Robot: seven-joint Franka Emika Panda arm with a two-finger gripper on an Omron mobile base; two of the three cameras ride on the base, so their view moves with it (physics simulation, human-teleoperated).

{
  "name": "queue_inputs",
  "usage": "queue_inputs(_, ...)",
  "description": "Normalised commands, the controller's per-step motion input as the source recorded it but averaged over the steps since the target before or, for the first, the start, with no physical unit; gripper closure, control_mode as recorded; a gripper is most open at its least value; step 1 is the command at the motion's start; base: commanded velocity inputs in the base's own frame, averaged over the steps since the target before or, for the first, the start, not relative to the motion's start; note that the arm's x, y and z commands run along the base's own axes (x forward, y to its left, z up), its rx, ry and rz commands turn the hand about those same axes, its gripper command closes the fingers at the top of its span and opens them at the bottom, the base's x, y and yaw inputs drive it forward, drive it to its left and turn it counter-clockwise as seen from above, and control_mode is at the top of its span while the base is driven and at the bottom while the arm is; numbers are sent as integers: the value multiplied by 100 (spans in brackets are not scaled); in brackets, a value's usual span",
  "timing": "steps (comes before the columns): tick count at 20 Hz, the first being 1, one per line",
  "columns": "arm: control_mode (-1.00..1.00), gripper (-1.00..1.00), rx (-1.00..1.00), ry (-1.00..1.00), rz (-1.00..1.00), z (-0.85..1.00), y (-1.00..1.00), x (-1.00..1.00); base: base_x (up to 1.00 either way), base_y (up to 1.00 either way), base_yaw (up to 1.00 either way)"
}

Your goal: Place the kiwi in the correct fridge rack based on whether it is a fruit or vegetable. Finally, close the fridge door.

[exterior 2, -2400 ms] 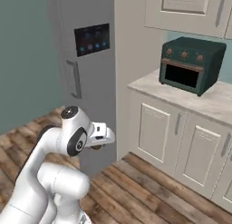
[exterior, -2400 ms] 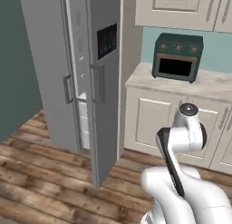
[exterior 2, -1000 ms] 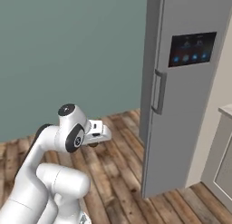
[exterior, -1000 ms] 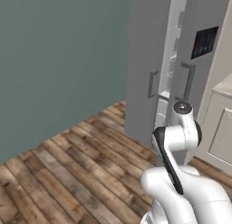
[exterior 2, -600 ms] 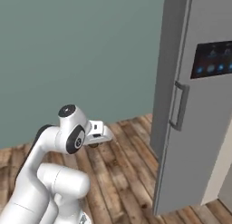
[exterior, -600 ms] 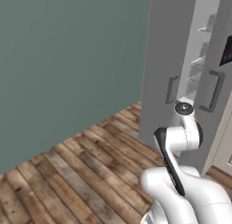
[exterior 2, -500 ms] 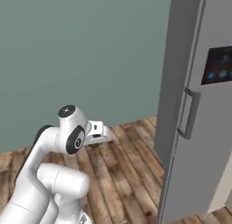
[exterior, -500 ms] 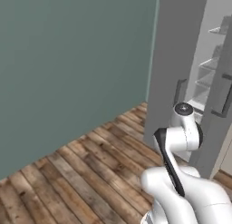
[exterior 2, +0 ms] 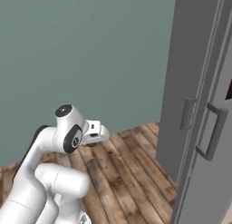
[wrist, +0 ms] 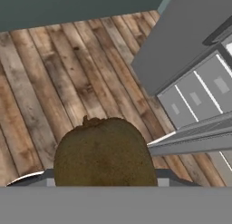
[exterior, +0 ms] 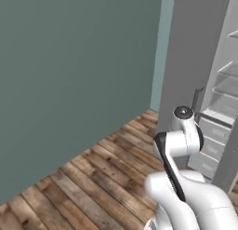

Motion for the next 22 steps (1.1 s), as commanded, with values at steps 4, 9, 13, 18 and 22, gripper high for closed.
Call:
queue_inputs(4,100,100,0,0,0,0,0,0,29,66,-67)
queue_inputs(9,100,100,0,0,0,0,0,0,51,75,-65)
queue_inputs(13,100,100,0,0,0,0,0,0,92,63,-58)
queue_inputs(18,100,100,0,0,0,0,0,0,100,50,-38)
queue_inputs(22,100,100,0,0,0,0,0,0,100,15,-2)
